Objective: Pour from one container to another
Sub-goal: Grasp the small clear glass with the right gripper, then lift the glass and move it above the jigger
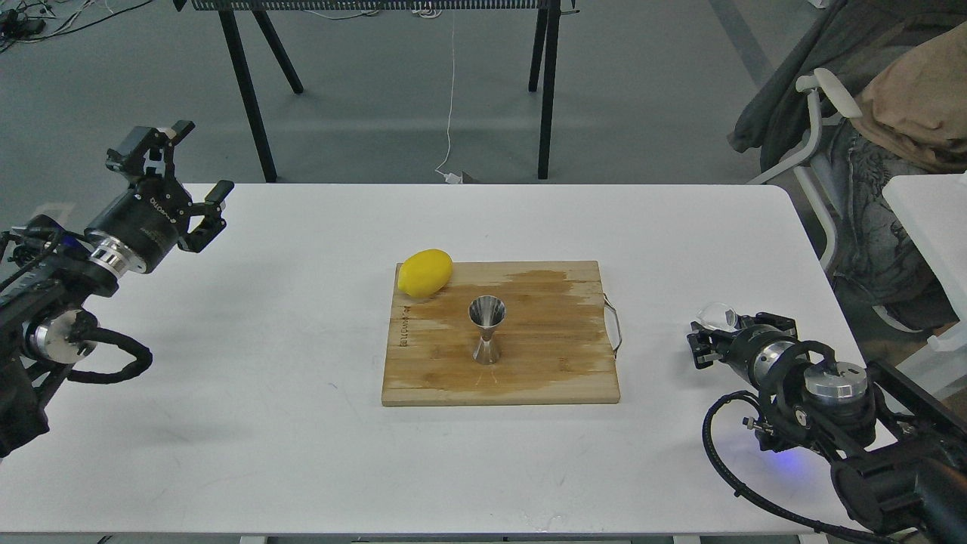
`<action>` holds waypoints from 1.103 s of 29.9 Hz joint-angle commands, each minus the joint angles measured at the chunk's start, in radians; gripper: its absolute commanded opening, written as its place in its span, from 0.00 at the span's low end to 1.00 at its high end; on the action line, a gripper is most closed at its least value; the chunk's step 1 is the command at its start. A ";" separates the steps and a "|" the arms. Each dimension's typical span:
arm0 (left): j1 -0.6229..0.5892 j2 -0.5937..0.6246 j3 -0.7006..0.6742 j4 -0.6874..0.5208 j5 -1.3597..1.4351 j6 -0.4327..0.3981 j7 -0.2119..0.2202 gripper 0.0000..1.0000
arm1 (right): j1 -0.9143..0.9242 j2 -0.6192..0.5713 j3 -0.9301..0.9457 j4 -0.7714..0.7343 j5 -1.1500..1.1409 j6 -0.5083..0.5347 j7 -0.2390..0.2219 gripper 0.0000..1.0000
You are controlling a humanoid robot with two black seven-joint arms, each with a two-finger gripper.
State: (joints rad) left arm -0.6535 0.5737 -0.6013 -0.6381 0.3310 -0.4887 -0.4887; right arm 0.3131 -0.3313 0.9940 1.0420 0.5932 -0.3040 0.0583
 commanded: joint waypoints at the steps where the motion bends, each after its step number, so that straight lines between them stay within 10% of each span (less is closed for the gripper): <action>1: 0.000 0.000 0.000 0.000 0.000 0.000 0.000 0.99 | 0.000 0.000 0.000 0.001 -0.021 0.011 -0.002 0.52; 33: -0.002 -0.037 0.005 0.000 0.006 0.000 0.000 0.99 | 0.029 0.021 -0.026 0.291 -0.516 0.143 -0.023 0.46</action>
State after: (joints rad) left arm -0.6535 0.5520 -0.5983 -0.6381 0.3352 -0.4887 -0.4887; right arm 0.3288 -0.3256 0.9879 1.2873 0.1594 -0.1715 0.0437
